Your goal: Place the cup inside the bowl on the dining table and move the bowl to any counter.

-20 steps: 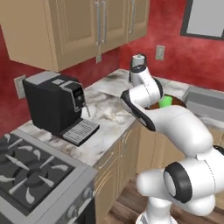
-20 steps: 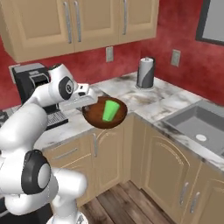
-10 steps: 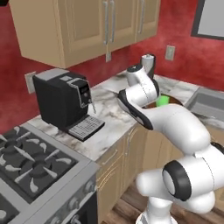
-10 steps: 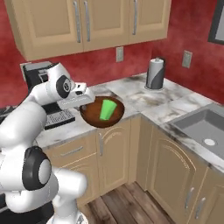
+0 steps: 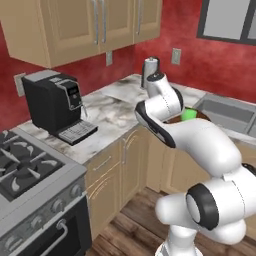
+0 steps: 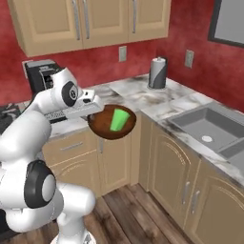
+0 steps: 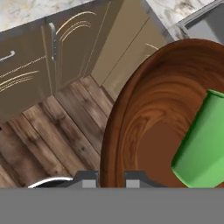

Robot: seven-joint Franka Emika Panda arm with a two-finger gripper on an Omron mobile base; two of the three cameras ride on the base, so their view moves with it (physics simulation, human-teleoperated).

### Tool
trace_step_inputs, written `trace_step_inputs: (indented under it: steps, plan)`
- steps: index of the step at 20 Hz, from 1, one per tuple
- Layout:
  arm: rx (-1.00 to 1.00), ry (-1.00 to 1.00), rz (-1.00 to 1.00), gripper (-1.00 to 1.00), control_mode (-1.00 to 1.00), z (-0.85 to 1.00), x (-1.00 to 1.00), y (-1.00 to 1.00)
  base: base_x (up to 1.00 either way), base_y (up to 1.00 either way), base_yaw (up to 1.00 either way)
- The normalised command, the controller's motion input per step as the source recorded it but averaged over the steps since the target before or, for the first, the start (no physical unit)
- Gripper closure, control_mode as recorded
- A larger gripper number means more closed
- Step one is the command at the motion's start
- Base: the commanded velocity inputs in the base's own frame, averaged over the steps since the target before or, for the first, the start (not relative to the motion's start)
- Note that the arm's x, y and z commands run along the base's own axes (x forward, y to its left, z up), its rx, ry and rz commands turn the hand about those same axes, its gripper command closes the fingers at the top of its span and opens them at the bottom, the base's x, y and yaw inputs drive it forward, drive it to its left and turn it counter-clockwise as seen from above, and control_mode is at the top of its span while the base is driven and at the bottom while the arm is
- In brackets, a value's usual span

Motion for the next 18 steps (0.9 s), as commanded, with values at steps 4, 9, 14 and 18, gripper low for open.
trace_step_inputs:
  steps: [4, 9, 14, 18]
  plan:
    - [0.0, 0.0, 0.0, 1.0, 1.0, 0.0, 0.0, 0.0, 0.0, 0.09, 0.28]
    - [0.0, 0.0, 0.0, 1.0, 1.0, 0.0, 0.0, 0.0, 0.0, 0.09, 0.29]
    - [0.0, 0.0, 0.0, 1.0, 1.0, 0.0, 0.0, 0.0, 0.0, 0.1, 0.3]
    - [0.0, 0.0, 0.0, 1.0, 1.0, 0.0, 0.0, 0.0, 0.19, 0.03, 0.29]
